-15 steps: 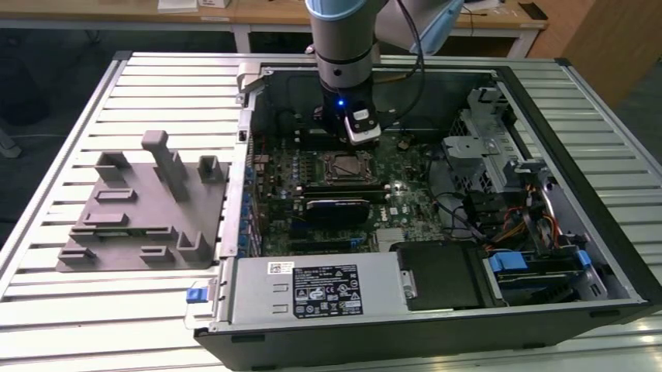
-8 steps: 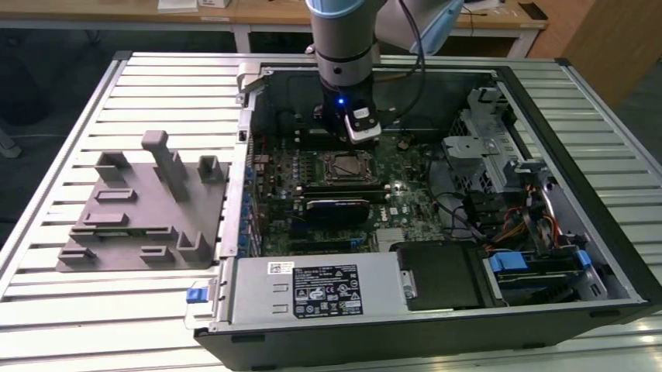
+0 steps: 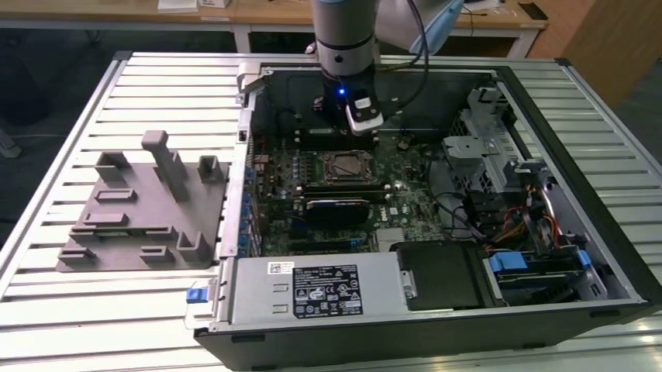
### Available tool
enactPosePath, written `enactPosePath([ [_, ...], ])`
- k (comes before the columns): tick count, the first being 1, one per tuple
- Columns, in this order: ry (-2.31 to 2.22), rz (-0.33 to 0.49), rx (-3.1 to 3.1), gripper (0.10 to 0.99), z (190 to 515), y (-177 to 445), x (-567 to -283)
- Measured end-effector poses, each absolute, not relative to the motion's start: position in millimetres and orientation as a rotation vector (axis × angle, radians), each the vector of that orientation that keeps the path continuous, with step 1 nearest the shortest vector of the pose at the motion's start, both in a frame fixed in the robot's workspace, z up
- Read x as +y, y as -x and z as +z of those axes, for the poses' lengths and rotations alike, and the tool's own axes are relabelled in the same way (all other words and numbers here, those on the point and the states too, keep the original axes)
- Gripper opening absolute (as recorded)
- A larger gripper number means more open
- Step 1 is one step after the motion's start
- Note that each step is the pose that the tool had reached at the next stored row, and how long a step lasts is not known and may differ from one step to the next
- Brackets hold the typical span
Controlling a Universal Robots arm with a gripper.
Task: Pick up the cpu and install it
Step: 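Install the first cpu locking lever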
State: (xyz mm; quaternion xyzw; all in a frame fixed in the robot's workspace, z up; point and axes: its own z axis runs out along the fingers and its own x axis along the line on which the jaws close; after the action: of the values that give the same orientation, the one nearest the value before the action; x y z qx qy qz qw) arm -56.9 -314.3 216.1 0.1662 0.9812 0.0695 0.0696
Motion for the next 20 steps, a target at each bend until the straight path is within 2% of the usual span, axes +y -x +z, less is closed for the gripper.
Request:
enactPosePath([
  [11,-0.500,0.206,2.953,0.106,221.5,56.8,-314.3],
  [20,-0.502,0.127,2.979,0.106,221.1,54.5,-315.8],
])
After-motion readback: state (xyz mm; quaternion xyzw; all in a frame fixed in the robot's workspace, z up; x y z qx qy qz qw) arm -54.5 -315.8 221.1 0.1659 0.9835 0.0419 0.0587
